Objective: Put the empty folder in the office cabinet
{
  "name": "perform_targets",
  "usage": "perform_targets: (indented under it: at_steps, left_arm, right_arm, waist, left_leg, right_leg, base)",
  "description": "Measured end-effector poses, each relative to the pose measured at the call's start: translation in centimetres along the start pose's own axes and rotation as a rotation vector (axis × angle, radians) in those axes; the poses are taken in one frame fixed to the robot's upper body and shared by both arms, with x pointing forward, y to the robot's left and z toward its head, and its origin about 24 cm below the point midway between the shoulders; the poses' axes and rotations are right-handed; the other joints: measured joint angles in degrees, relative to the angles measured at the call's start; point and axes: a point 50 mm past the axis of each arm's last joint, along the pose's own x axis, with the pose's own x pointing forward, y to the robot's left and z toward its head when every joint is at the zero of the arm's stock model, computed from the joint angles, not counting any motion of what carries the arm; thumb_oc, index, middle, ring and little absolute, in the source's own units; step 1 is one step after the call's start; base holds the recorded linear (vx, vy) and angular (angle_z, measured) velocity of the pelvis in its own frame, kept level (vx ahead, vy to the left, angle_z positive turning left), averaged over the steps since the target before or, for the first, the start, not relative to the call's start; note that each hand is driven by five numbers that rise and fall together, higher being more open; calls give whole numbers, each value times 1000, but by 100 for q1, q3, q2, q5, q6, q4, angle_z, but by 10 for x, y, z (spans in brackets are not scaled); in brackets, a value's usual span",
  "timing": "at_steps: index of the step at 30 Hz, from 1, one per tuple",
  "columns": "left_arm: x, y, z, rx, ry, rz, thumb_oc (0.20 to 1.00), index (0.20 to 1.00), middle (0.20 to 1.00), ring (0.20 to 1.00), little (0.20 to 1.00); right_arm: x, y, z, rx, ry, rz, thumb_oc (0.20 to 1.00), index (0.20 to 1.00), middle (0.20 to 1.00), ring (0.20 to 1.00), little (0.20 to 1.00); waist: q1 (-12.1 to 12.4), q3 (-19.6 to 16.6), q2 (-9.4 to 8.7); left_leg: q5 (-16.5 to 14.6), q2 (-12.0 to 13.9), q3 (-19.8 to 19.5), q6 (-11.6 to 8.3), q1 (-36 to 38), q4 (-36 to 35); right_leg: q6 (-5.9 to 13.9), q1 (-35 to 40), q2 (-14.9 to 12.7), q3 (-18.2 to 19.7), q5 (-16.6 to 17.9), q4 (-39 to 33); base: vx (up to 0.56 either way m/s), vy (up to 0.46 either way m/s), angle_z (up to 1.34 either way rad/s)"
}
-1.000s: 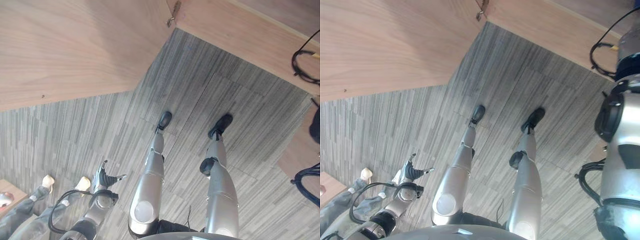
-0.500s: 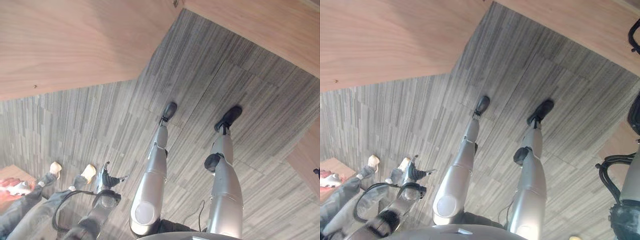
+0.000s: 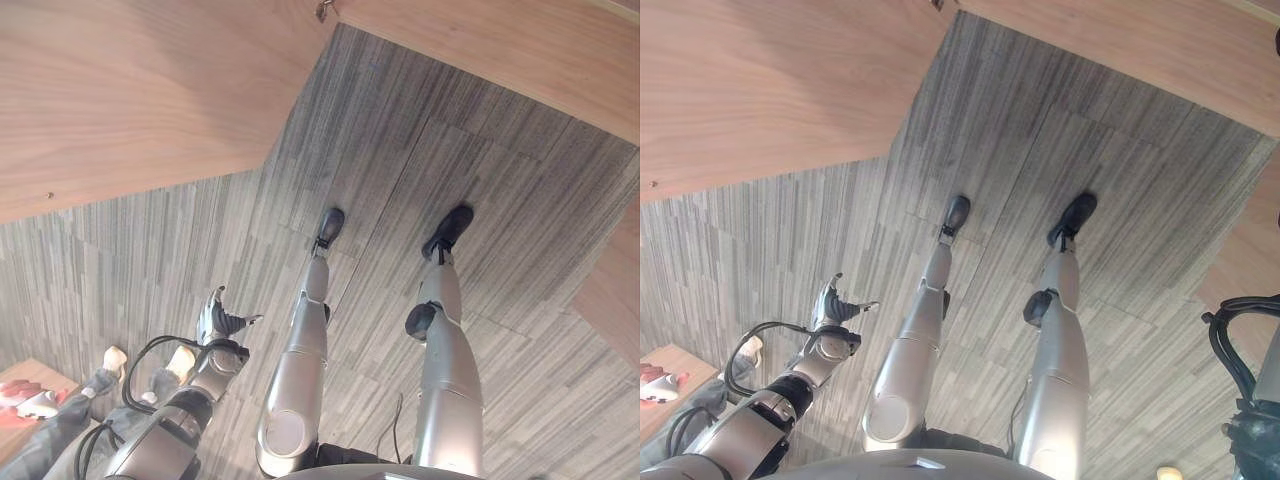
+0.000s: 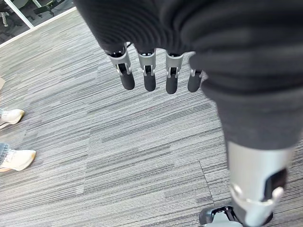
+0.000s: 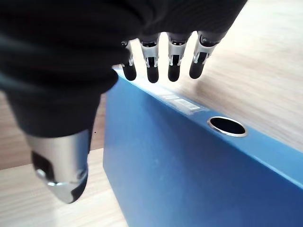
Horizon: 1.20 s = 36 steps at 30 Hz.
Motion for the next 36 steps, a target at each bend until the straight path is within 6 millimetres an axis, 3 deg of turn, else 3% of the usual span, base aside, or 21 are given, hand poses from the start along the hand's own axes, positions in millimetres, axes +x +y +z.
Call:
perform_targets:
  at_steps: [12,19,20,24,25,36]
  left_arm:
    - [-4,-4,-5,-15,7,-16,1000,1000,1000,1000,1000]
    - [-4,-4,-3,-19,-3,-17,1000,1000,1000,1000,1000]
    - [-4,-3,-2,-19,-4,-17,1000,1000,1000,1000,1000]
    - [-4,-3,-2,-28,-3,-15,1000,1000,1000,1000,1000]
    - [-4,-3,-4,-26,2,-15,1000,1000,1000,1000,1000]
    - [-4,-2,-5,-52,12,-9,1000,1000,1000,1000,1000]
  right_arm:
    - [2,-3,-7,-69,37,11,1000,1000,1000,1000,1000]
    - [7,-16,-11,-117,60,-42,1000,1000,1000,1000,1000]
    - [7,-17,-11,-121,64,-48,476,476,476,476,476]
    - [6,-17,-14,-121,86,-63,476,476,476,476,476]
    - [6,-17,-14,-124,85,-62,200,200,200,200,200]
    - [6,-22,-20,-187,91,-90,200,200,200,200,200]
  waist:
    - [-46,-1,-2]
    - [-125,-1,-3]
    - [-135,-1,-3]
    - [-149,-1,-4]
    - [-146,0,-5]
    - [-158,0,-4]
  left_leg:
    - [19,1,-10,-21,-13,-1]
    - [20,-2,-4,-20,-11,-1]
    - [20,-1,-2,-20,-9,-1]
    - [28,11,2,-10,22,-6]
    - [35,5,-3,-16,25,-5]
    - [36,-6,16,-12,-6,-10]
  right_leg:
    - [23,7,6,1,18,-30]
    - [22,12,1,4,19,-36]
    - [22,12,3,5,19,-37]
    - [72,63,25,10,21,-93]
    - [71,68,24,8,72,-98]
    - [84,78,29,35,101,-201]
  base:
    - [0,0,0]
    - [-13,5,0]
    - [0,0,0]
    - [19,-4,0]
    - [0,0,0]
    - [-7,5,0]
